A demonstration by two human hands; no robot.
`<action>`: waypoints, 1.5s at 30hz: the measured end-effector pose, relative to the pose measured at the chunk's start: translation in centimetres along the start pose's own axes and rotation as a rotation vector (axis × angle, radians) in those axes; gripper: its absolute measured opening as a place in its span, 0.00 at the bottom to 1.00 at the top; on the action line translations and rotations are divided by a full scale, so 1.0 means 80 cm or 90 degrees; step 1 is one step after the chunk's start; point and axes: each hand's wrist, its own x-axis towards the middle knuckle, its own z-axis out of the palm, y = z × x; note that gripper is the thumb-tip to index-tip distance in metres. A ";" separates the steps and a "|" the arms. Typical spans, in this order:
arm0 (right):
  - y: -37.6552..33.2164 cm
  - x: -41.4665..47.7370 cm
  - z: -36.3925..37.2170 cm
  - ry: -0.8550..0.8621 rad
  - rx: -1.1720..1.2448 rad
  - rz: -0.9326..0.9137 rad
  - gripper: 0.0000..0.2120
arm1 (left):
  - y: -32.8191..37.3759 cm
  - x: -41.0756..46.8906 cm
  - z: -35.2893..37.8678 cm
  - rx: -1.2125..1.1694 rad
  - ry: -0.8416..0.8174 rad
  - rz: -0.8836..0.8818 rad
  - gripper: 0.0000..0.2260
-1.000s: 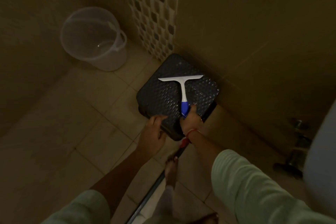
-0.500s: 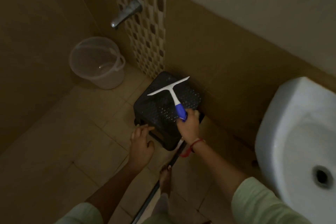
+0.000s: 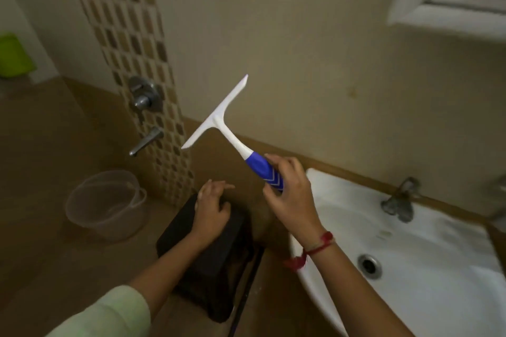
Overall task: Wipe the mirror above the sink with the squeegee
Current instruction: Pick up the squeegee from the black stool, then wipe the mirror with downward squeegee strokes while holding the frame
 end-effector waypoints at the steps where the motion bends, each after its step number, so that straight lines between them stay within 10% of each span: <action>1: -0.004 0.000 -0.026 0.038 -0.008 -0.017 0.24 | 0.024 0.011 -0.001 -0.008 0.014 0.032 0.20; 14: -0.023 -0.032 -0.279 0.307 -0.159 -0.187 0.19 | 0.328 0.063 -0.010 -0.140 0.186 0.367 0.22; 29: -0.085 0.066 -0.407 0.588 -0.055 -0.265 0.22 | 0.486 0.201 -0.108 -0.077 0.323 0.604 0.20; 45: -0.182 0.237 -0.472 0.692 -0.187 -0.309 0.21 | 0.622 0.328 -0.163 -0.146 0.410 0.633 0.21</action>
